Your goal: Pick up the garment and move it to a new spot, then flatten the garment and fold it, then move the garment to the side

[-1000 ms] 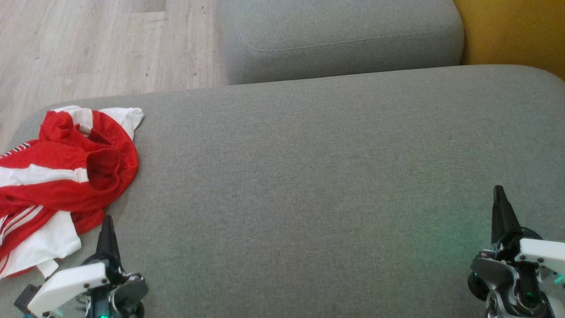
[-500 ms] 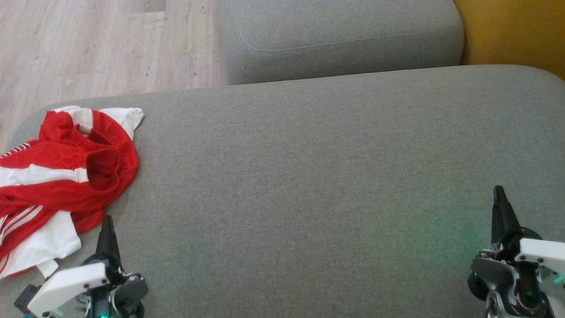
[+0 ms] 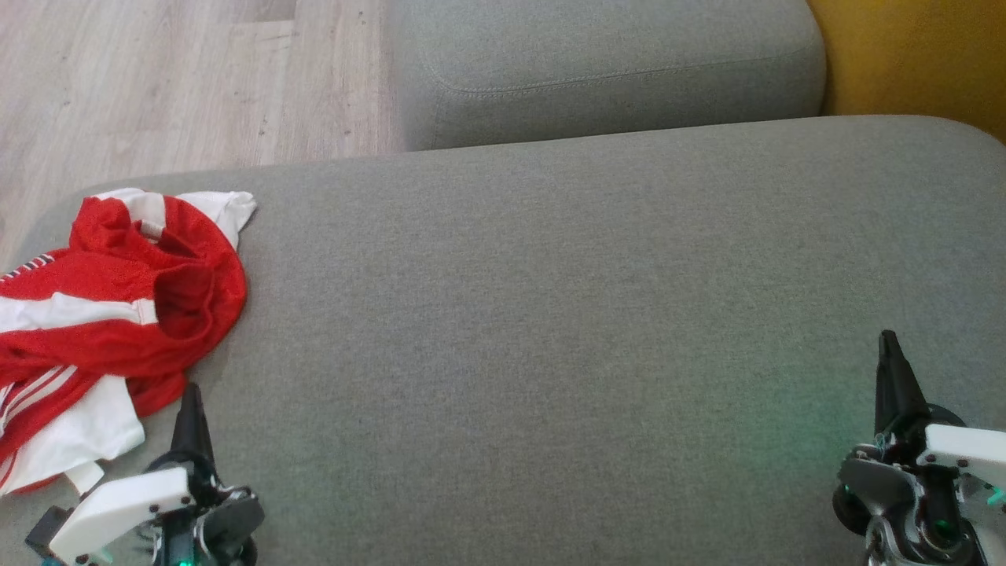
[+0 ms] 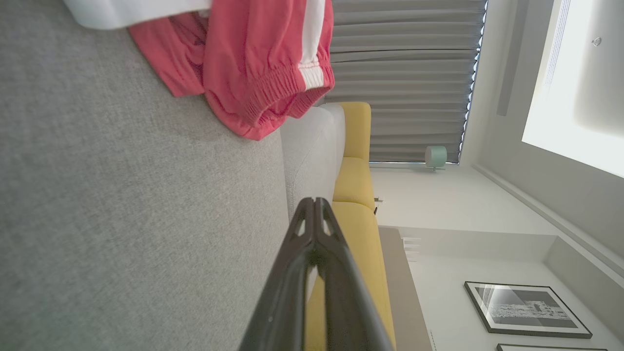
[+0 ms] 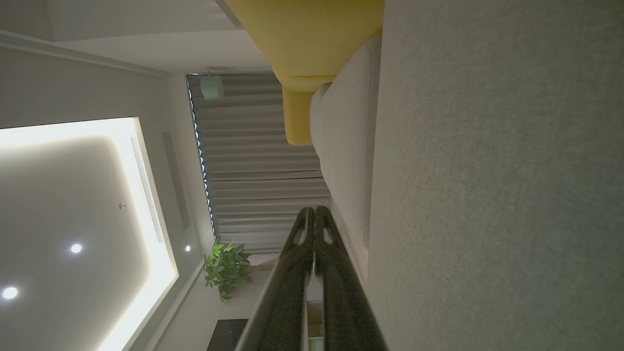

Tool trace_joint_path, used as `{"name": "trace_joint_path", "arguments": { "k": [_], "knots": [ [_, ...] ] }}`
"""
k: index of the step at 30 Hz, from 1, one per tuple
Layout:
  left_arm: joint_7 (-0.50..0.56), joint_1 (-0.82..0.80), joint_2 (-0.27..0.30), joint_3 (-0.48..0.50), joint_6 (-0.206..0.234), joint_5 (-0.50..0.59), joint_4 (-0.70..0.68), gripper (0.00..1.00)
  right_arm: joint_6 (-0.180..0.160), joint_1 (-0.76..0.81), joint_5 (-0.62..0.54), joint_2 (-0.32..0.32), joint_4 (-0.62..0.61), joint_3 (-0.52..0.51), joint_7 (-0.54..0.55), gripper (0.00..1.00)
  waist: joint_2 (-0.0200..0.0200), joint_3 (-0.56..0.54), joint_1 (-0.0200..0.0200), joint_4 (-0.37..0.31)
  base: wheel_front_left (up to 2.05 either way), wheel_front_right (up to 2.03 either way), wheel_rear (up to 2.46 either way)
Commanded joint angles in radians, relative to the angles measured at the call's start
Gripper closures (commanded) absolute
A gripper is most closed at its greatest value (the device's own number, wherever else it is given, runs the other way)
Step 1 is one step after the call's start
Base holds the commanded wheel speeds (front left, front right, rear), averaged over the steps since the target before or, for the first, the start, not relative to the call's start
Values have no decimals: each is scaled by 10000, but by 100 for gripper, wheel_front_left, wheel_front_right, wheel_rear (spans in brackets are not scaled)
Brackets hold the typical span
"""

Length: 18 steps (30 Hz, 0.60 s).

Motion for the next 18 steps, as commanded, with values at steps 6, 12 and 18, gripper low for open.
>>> {"name": "trace_joint_path", "arguments": {
  "k": [6,12,18],
  "knots": [
    [40,-506,43,354,-67,90,-281,100,-7,-507,-25,-52,-370,212,55,100,0,0,0,0,0,0,0],
    [40,-506,43,354,-67,90,-281,100,-7,-507,-25,-52,-370,212,55,100,0,0,0,0,0,0,0],
    [40,-506,43,354,-67,90,-281,100,-7,-507,-25,-52,-370,212,55,100,0,0,0,0,0,0,0]
  ]
}}
